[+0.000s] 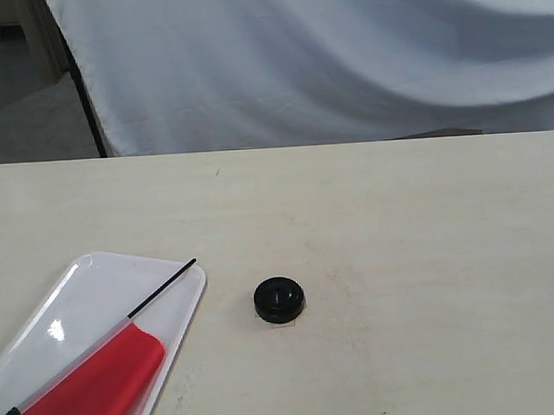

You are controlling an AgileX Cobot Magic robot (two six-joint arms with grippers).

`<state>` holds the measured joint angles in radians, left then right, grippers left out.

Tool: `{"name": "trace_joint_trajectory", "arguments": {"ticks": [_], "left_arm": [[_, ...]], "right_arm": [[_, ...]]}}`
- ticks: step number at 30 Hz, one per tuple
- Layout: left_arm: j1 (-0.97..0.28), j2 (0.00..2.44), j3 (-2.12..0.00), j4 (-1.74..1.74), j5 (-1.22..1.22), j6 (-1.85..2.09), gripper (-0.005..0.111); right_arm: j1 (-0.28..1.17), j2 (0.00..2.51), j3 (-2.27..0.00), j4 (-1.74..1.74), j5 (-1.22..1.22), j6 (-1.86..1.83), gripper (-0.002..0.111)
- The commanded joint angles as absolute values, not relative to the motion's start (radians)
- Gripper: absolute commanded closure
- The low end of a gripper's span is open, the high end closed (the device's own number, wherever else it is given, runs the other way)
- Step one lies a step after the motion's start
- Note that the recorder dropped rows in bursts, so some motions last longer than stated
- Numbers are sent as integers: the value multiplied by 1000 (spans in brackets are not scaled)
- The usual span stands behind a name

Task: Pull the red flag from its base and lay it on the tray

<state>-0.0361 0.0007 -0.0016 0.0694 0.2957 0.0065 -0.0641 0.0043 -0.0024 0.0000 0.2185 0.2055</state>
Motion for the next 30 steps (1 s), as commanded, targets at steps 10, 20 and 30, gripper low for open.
{"name": "trace_joint_trajectory", "arguments": {"ticks": [10, 20, 30], "left_arm": [[-34, 0, 0, 74, 299, 0, 105], [-34, 0, 0, 74, 299, 0, 105], [-34, 0, 0, 74, 299, 0, 105]], "right_arm": [[-62, 0, 0, -11, 219, 194, 108], [-62, 0, 0, -11, 219, 194, 108], [-62, 0, 0, -11, 219, 194, 108]]}}
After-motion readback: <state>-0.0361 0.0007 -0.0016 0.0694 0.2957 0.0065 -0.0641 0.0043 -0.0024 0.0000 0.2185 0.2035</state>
